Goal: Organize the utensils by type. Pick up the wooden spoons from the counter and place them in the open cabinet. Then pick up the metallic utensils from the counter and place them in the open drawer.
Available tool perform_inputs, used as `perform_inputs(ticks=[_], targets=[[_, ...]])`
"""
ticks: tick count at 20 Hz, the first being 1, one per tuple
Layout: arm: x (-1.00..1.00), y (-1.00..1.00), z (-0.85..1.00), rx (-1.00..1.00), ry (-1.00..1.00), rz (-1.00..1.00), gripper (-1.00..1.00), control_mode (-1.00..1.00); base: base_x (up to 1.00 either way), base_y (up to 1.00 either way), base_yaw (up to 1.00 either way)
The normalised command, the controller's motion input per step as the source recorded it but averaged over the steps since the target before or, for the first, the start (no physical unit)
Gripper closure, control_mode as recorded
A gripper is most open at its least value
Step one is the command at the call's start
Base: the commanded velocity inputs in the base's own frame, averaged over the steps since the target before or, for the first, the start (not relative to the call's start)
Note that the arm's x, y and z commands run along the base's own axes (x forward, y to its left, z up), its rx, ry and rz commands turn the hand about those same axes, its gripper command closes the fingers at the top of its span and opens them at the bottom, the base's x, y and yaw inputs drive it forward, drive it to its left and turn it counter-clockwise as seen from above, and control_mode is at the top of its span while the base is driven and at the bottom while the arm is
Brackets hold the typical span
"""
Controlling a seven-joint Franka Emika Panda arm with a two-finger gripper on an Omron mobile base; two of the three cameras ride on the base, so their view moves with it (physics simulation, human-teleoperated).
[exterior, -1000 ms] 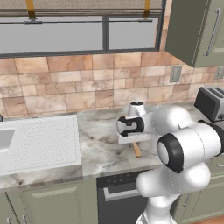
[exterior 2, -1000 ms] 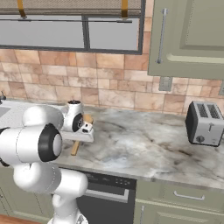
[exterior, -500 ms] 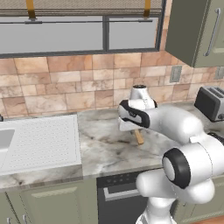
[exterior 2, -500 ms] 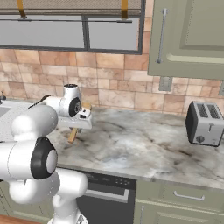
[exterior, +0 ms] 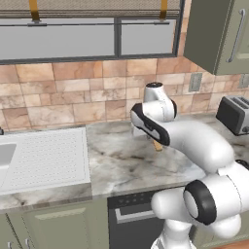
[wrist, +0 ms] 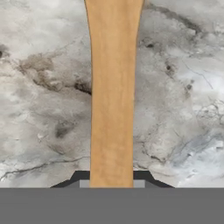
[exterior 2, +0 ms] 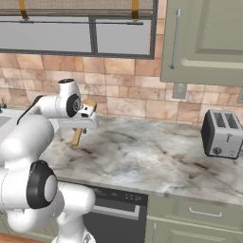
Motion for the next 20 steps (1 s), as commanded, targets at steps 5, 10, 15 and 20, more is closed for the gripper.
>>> perform_inputs(ticks=[5,10,15,20], targets=[[0.0,-0.18,0.43,-0.04,-0.02,0.0,1.0,-1.0,0.0,0.0,0.0],[-0.06,-0.23,0.43,0.0,0.0,0.06,1.0,-1.0,0.0,0.0,0.0],[-0.05,-0.1,0.14,-0.01,0.0,0.15,1.0,-1.0,0.0,0.0,0.0],[-0.02,-0.02,0.12,-0.04,0.0,0.19,1.0,-1.0,0.0,0.0,0.0]])
